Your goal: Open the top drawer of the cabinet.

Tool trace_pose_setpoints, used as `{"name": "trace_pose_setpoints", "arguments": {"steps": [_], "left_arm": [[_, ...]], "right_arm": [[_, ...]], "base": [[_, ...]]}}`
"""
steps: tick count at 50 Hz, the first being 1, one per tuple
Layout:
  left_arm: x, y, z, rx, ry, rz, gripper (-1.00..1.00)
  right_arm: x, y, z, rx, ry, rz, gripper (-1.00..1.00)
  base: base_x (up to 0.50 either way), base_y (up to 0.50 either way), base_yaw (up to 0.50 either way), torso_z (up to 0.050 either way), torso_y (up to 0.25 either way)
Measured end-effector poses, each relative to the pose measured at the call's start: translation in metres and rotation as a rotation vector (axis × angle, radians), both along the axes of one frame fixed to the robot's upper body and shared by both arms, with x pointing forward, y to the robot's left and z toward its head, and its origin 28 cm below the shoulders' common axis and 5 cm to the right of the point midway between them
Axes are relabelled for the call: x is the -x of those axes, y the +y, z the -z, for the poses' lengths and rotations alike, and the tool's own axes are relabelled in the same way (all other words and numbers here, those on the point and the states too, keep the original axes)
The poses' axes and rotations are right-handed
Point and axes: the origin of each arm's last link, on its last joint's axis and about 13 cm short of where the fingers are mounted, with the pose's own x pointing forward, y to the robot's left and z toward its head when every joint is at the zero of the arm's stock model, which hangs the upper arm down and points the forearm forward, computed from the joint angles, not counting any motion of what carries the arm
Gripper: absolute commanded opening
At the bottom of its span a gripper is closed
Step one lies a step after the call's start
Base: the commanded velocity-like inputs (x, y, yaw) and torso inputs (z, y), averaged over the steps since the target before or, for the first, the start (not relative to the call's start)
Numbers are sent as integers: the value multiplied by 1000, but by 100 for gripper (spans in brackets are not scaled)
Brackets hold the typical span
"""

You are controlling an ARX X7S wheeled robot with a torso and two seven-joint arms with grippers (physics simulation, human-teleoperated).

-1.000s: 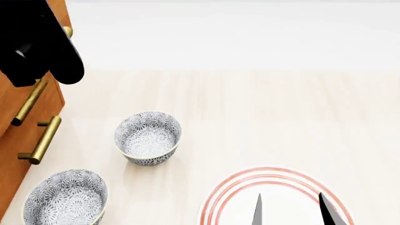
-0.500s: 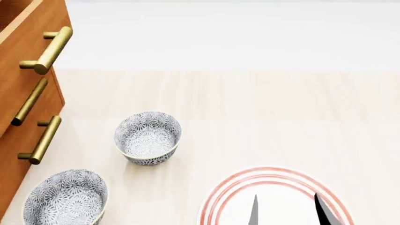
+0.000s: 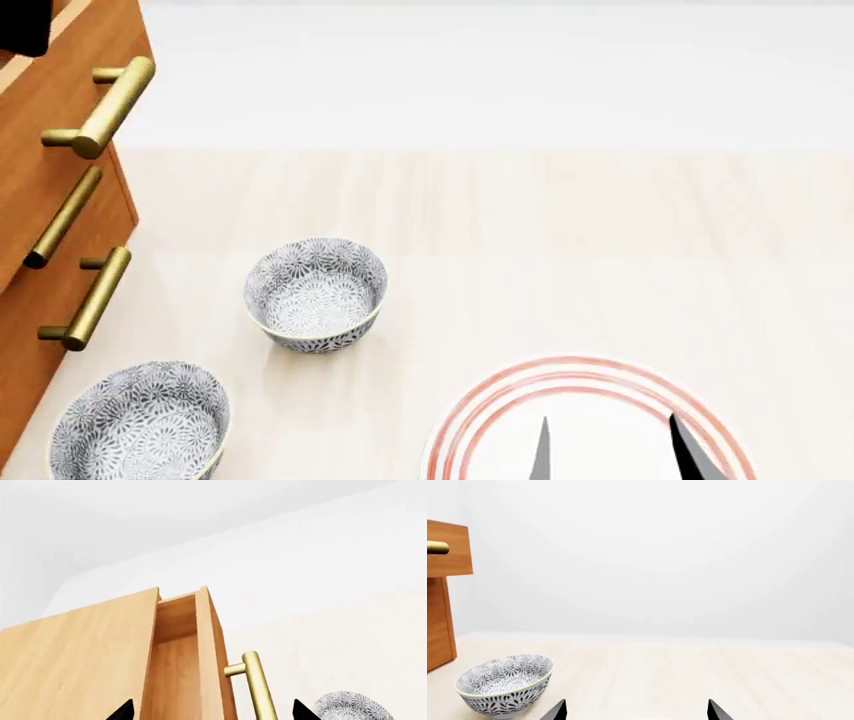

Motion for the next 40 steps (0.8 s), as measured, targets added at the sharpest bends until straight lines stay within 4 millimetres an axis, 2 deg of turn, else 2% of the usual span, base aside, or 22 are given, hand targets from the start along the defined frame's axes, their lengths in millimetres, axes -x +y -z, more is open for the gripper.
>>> {"name": "trace_pose_setpoints", "arguments": {"steps": [15, 40], "left_arm": [[-7, -3, 10, 110, 137, -26, 100], [-17, 0, 26, 144, 231, -103, 100]], "right_arm": [[0, 0, 1, 2, 3, 1, 100], [0, 1, 3, 5, 7, -1, 100]], "base": [[0, 0, 0, 0, 0], [0, 0, 0, 0, 0]]}}
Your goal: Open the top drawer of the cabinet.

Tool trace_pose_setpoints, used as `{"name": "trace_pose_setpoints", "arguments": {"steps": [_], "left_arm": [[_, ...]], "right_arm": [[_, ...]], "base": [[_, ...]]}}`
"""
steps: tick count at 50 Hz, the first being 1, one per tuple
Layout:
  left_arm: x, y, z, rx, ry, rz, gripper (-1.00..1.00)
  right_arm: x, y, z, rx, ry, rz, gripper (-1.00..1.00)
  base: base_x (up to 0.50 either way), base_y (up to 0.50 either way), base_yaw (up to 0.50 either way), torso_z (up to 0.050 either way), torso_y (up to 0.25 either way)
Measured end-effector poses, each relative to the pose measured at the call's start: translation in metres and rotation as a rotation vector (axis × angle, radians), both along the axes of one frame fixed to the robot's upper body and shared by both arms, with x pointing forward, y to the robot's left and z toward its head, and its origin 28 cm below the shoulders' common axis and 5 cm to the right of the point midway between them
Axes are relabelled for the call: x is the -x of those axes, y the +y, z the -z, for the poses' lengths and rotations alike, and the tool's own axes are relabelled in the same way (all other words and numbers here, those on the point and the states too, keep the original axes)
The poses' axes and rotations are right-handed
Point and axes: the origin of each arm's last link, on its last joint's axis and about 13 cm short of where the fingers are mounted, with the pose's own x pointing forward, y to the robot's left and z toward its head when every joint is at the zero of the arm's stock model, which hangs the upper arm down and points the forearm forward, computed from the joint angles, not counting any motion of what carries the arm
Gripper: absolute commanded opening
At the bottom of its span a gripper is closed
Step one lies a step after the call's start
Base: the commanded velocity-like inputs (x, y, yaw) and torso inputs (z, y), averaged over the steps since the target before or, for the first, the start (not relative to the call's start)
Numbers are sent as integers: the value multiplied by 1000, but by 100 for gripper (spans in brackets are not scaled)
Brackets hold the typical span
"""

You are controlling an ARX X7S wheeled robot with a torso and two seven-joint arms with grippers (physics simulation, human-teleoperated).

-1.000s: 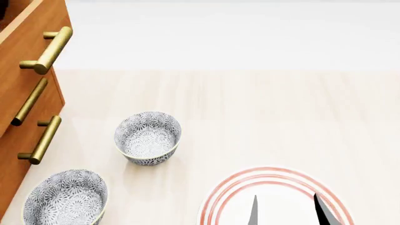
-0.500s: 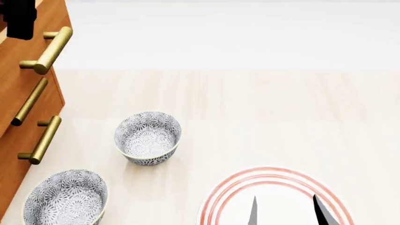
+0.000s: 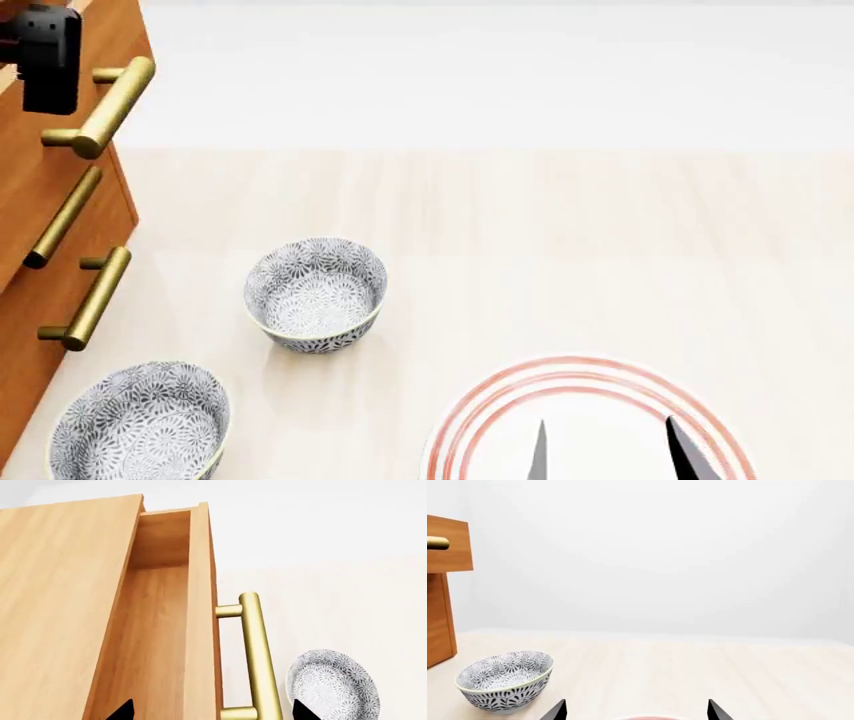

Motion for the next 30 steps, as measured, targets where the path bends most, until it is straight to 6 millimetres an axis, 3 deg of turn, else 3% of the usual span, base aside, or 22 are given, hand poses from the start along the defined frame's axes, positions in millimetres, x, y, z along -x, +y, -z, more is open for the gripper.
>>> {"name": "trace_pose_setpoints", "arguments": {"steps": [30], "left_arm": [[-12, -12, 23, 8, 45, 26, 100]], "right_arm": [[-1, -1, 1, 0, 3, 4, 100]], "base": [[0, 0, 0, 0, 0]]}}
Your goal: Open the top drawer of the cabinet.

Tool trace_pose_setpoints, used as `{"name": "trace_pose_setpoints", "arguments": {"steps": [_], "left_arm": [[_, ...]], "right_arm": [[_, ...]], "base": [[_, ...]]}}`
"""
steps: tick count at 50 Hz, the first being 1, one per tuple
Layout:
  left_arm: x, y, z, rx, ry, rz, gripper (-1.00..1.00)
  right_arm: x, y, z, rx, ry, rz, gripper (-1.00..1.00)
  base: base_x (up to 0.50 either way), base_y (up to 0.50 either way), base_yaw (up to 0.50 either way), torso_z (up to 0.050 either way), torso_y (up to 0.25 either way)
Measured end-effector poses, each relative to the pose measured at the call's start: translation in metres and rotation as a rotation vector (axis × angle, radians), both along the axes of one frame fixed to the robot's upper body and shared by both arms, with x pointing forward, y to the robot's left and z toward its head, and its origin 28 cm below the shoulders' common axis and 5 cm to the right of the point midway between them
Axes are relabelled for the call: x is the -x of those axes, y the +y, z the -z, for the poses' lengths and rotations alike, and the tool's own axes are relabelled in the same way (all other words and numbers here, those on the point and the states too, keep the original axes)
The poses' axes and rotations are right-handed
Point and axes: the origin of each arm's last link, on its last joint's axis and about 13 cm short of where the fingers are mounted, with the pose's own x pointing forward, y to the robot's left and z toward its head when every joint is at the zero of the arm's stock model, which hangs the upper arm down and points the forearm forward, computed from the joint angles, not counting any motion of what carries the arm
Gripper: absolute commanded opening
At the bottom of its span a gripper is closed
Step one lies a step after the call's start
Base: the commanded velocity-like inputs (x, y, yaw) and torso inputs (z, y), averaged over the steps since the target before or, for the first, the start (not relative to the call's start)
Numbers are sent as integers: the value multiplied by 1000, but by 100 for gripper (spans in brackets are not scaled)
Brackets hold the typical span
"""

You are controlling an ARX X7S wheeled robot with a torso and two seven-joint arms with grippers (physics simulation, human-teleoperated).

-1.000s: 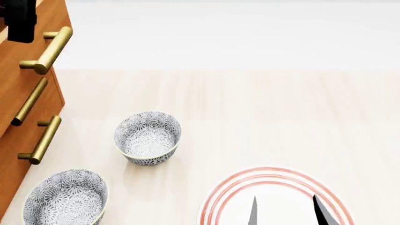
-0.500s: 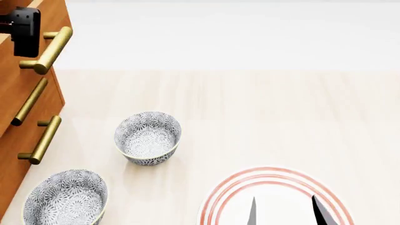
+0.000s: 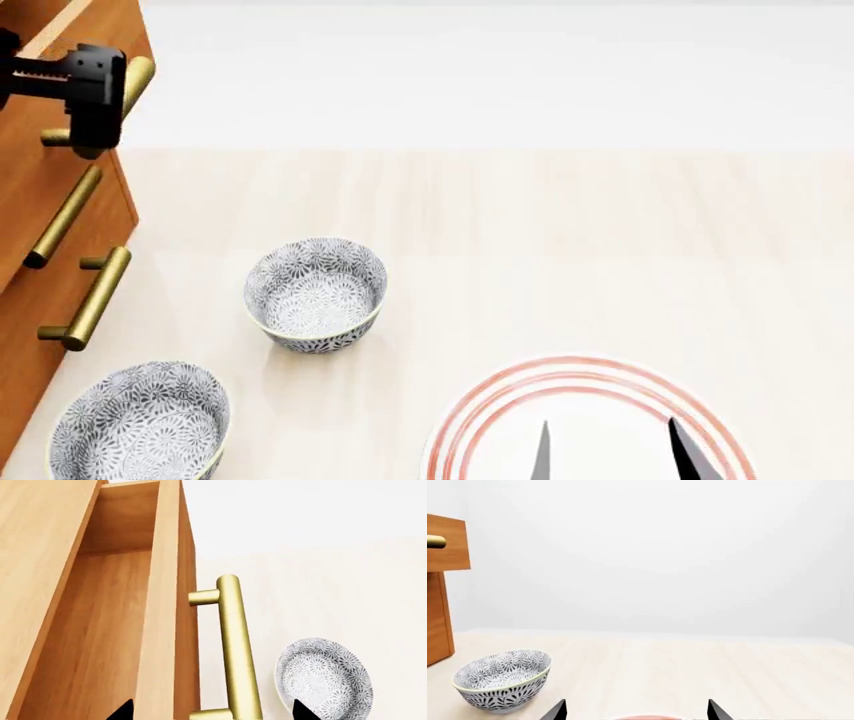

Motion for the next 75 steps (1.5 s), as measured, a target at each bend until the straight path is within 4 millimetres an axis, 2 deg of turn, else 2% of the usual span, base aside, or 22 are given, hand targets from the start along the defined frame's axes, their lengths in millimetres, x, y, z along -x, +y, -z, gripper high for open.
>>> {"name": "trace_pose_setpoints", "arguments": {"steps": [32, 58, 75], "left_arm": [[-1, -19, 3, -39, 3, 52, 100], [20, -44, -4, -40, -26, 193, 100], [22, -58, -7, -2, -35, 261, 100]], "right_arm": [[1, -2, 2, -6, 2, 9, 100], [2, -2, 1, -7, 1, 9, 100], [2, -4, 0, -9, -3, 14, 100]], "base": [[0, 0, 0, 0, 0], [0, 0, 0, 0, 0], [0, 0, 0, 0, 1]]}}
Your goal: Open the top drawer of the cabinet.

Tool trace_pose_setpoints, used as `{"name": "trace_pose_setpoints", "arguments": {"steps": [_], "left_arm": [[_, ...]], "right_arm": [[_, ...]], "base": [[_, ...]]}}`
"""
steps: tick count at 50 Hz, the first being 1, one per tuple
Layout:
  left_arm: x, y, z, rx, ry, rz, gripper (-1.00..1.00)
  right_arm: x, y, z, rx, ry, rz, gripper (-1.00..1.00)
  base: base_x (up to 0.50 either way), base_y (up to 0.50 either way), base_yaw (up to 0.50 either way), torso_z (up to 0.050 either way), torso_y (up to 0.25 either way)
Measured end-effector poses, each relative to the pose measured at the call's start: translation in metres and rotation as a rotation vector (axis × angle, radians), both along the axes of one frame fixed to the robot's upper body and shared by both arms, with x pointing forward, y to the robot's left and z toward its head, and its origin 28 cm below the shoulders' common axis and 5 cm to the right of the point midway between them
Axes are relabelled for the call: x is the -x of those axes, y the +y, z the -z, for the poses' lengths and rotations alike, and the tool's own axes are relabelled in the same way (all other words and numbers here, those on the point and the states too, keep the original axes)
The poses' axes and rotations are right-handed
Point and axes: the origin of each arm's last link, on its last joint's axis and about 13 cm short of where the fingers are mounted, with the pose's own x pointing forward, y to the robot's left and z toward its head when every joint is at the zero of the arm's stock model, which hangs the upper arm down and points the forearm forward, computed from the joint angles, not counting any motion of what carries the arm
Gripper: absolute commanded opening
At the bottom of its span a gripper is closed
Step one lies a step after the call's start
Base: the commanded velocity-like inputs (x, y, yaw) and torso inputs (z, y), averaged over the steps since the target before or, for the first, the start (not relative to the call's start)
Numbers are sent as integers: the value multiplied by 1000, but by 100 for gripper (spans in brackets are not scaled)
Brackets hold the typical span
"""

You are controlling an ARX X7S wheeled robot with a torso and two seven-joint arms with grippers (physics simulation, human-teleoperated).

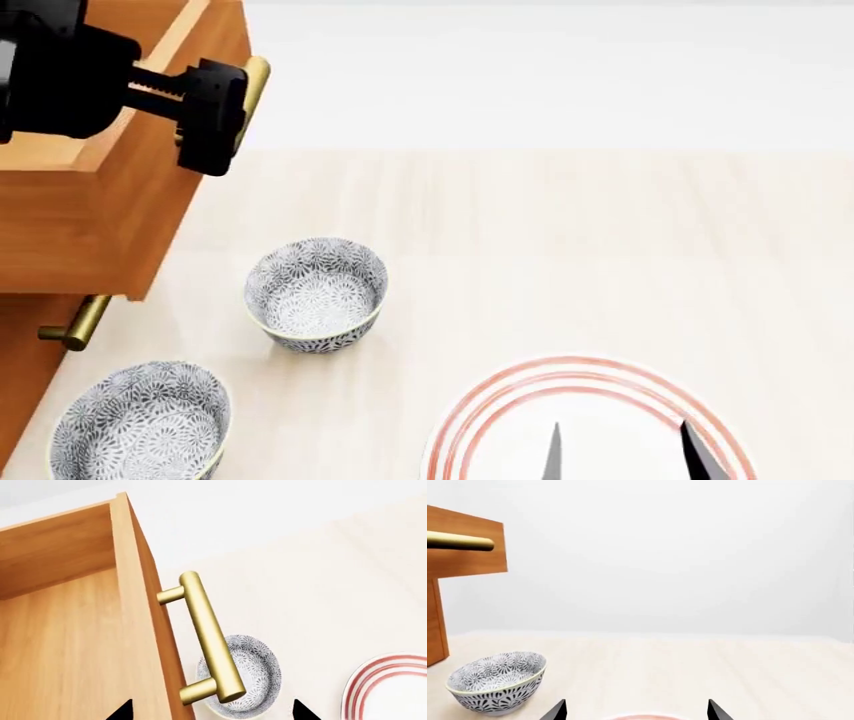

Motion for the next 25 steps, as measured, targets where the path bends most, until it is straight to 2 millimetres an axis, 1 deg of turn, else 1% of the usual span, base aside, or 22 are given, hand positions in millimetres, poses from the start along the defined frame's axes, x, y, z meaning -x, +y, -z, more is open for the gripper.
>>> {"name": "trace_pose_setpoints", "arguments": {"steps": [16, 25], "left_arm": [[-1, -15, -3, 20, -10, 45, 100], [5, -24, -2, 36, -14, 73, 100]], "right_arm": [[1, -1, 0, -3, -1, 6, 100], [2, -2, 0, -5, -1, 10, 100]], "base": [[0, 0, 0, 1, 0], [0, 0, 0, 0, 1]]}}
